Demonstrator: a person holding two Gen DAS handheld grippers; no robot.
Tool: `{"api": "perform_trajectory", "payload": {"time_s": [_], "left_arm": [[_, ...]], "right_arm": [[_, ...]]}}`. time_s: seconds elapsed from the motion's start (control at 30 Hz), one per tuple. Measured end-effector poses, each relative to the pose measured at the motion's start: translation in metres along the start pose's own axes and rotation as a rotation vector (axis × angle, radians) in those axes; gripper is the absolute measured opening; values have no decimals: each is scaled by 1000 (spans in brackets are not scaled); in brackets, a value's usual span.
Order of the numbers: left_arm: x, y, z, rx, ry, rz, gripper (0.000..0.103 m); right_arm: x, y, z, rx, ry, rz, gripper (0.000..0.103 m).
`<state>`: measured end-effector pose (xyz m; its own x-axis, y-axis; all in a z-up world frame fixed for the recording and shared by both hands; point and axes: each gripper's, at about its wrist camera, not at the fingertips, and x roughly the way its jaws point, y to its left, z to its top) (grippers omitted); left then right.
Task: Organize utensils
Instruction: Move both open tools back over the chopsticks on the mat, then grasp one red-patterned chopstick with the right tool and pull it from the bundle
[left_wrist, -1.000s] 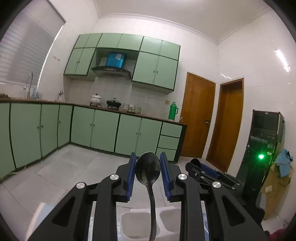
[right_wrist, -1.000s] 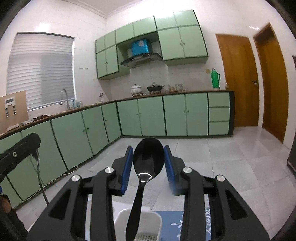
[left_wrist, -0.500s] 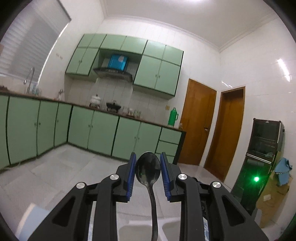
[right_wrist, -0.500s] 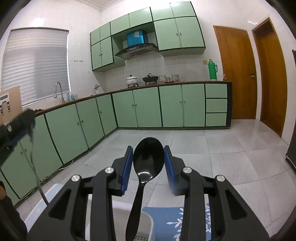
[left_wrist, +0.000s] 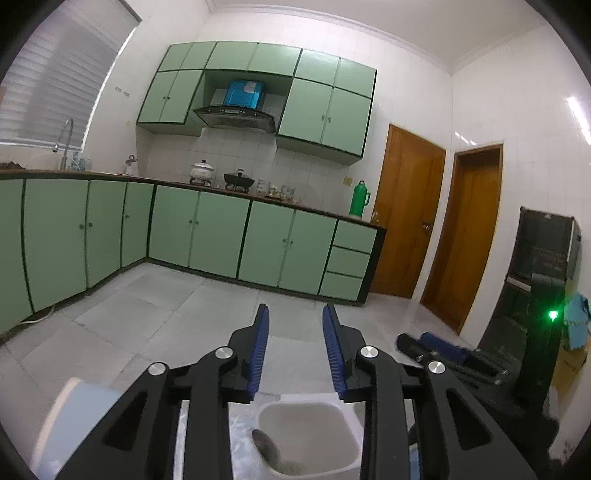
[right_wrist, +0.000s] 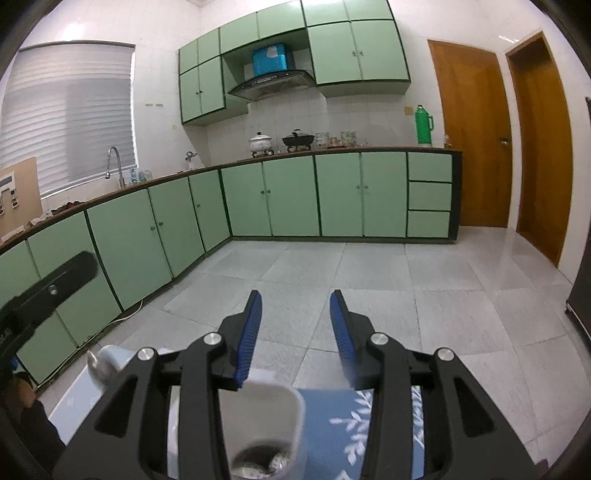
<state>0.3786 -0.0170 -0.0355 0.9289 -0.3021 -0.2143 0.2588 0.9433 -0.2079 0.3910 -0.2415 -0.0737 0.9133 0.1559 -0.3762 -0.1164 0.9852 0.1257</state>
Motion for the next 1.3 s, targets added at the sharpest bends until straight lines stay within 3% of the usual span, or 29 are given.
{"api": "perform_trajectory", "payload": {"time_s": [0.2, 0.37, 0.53, 0.73, 1.1, 1.3], "left_arm": [[-50, -5, -19, 8, 122, 37, 52], [-97, -7, -70, -8, 274, 71, 67], [-125, -4, -131, -29, 468, 121, 69], [-152, 4, -175, 9, 602, 178, 69], [-168, 12, -190, 49, 635, 224, 70], [-168, 11, -189, 64, 636, 235, 70]], "right_arm": [[-51, -3, -27, 22, 68, 12, 66], [-104, 6, -88, 15, 218, 41, 79], [-139, 22, -147, 35, 361, 58, 80], [-168, 41, -190, 11, 449, 65, 80], [-184, 78, -210, -126, 507, 72, 80], [-181, 75, -212, -138, 519, 51, 80]]}}
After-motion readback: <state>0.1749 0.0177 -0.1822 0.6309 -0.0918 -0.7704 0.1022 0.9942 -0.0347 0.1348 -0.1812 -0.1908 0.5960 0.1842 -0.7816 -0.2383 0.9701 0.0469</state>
